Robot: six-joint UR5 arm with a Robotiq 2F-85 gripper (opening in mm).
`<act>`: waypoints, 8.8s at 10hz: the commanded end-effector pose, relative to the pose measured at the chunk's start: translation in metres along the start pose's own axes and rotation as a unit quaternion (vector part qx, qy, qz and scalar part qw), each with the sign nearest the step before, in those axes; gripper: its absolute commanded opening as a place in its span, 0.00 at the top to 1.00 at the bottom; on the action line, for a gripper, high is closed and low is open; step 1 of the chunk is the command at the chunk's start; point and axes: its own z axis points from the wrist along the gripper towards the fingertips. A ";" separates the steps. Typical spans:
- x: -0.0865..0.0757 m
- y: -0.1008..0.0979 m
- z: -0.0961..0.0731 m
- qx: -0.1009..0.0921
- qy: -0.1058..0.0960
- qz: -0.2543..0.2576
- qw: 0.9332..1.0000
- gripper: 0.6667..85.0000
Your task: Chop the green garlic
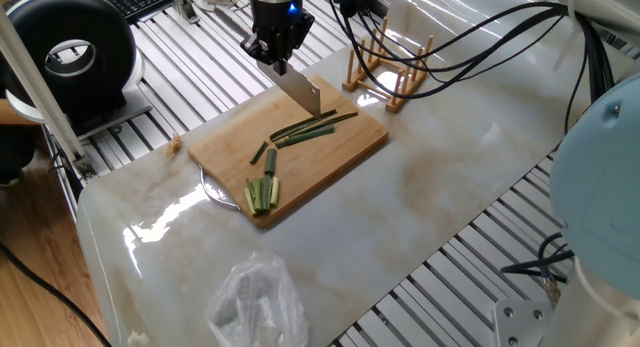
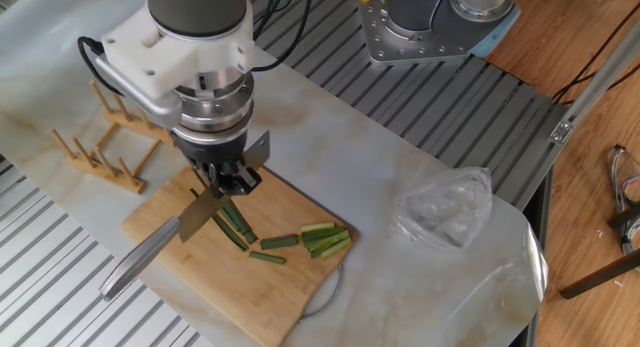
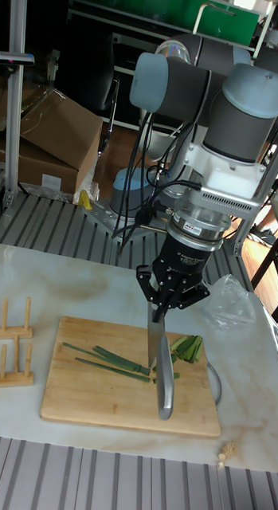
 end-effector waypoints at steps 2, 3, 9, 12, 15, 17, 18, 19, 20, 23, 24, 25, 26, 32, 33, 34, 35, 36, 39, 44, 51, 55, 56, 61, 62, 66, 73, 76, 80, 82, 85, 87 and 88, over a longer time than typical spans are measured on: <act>-0.007 -0.007 -0.009 -0.023 -0.007 0.020 1.000 0.99; -0.007 -0.007 -0.013 -0.033 -0.010 0.026 0.999 0.99; -0.015 -0.020 -0.009 -0.053 -0.012 0.036 0.998 0.99; -0.016 -0.011 -0.008 -0.063 -0.010 0.044 0.997 0.99; -0.028 -0.005 -0.002 -0.063 -0.022 0.048 0.997 0.99; -0.035 -0.010 0.002 -0.056 -0.030 0.046 0.997 0.99; -0.037 -0.005 0.005 -0.071 -0.028 0.051 0.996 0.99; -0.037 -0.006 0.010 -0.074 -0.021 0.056 0.995 0.99; -0.037 -0.014 0.018 -0.066 -0.017 0.049 0.996 0.99; -0.052 -0.026 0.035 -0.067 -0.037 0.053 0.996 0.99; -0.049 -0.028 0.038 -0.055 -0.037 0.056 0.996 0.99; -0.048 -0.028 0.046 -0.044 -0.044 0.064 0.996 0.99; -0.050 -0.024 0.053 -0.045 -0.052 0.070 0.995 0.99; -0.038 -0.031 0.065 -0.056 -0.039 0.071 0.995 0.99; -0.032 -0.036 0.071 -0.050 -0.032 0.068 0.996 0.99; -0.031 -0.038 0.075 -0.052 -0.037 0.066 0.996 0.99; -0.027 -0.039 0.076 -0.050 -0.037 0.067 0.996 0.99; -0.023 -0.041 0.074 -0.043 -0.035 0.074 0.996 0.99; -0.023 -0.037 0.078 -0.042 -0.042 0.084 0.995 1.00; -0.016 -0.033 0.087 -0.052 -0.038 0.082 0.995 1.00; -0.017 -0.031 0.096 -0.052 -0.040 0.093 0.994 1.00; -0.015 -0.032 0.098 -0.048 -0.039 0.093 0.994 1.00; -0.014 -0.030 0.099 -0.048 -0.039 0.093 0.994 1.00; -0.003 -0.028 0.106 -0.044 -0.033 0.094 0.994 1.00; 0.001 -0.027 0.107 -0.042 -0.028 0.093 0.994 1.00; 0.010 -0.029 0.107 -0.037 -0.014 0.089 0.995 1.00; 0.015 -0.030 0.112 -0.042 -0.012 0.088 0.995 1.00; 0.015 -0.028 0.113 -0.043 -0.013 0.088 0.995 1.00; 0.014 -0.027 0.116 -0.043 -0.015 0.087 0.995 1.00; 0.014 -0.027 0.117 -0.042 -0.015 0.087 0.995 1.00; 0.013 -0.028 0.118 -0.040 -0.017 0.087 0.995 1.00; 0.013 -0.030 0.119 -0.036 -0.019 0.084 0.996 1.00; 0.014 -0.027 0.120 -0.036 -0.020 0.086 0.995 1.00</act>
